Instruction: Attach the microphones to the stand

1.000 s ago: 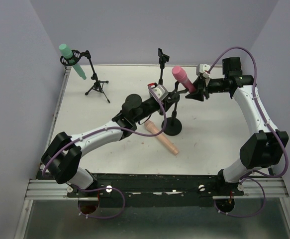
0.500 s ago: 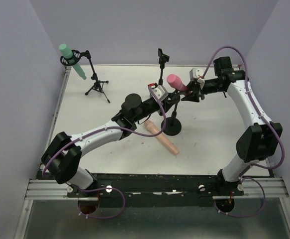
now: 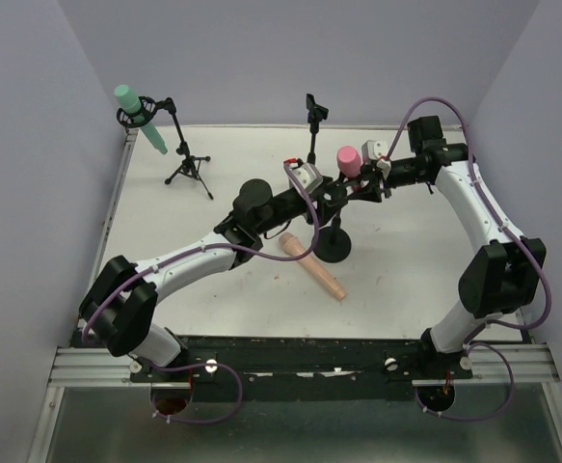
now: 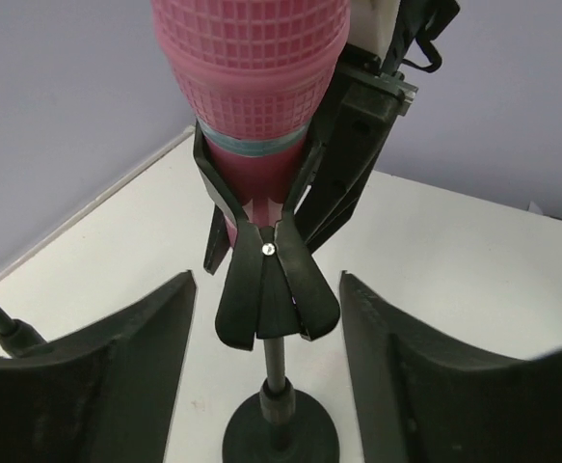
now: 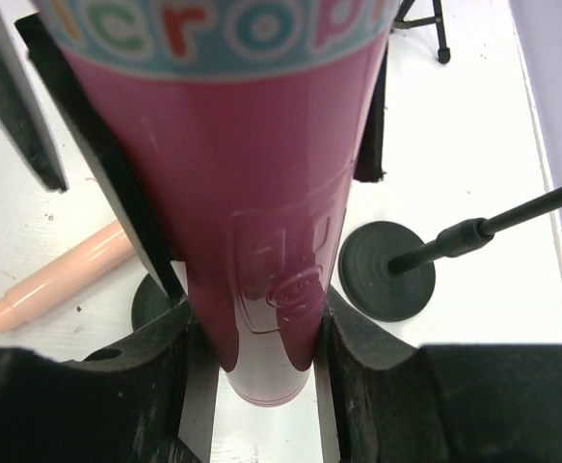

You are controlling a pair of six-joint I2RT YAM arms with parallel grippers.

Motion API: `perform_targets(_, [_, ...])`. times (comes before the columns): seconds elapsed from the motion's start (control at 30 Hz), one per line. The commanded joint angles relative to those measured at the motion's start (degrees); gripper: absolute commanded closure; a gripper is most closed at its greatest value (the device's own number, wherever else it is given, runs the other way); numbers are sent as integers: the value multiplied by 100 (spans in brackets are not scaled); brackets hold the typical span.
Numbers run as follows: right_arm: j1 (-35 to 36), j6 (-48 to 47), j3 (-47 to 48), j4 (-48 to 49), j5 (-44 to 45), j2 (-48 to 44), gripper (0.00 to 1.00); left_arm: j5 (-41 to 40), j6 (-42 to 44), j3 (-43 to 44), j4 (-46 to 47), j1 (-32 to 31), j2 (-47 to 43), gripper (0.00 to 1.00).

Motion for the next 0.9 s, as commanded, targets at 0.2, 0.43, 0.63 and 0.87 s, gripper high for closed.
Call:
perform_targets(0.2, [89,1182,-470,812,182,-629,32,-169,-183,29,-304,63,-439,2])
perform_targets(0.43, [-341,2492,-734,1700,-11,-1059,4,85,-455,-375,-410,335,-957,1])
perform_targets(0.63, [-596,1486,-349,843,-916,-1017,0,507,-579,-999,-523,564,-1695,2])
perform_targets(0.87, [-351,-133,1558,-1654,-961,196,0,218,-455,-1649,-1262,634,-2793,2])
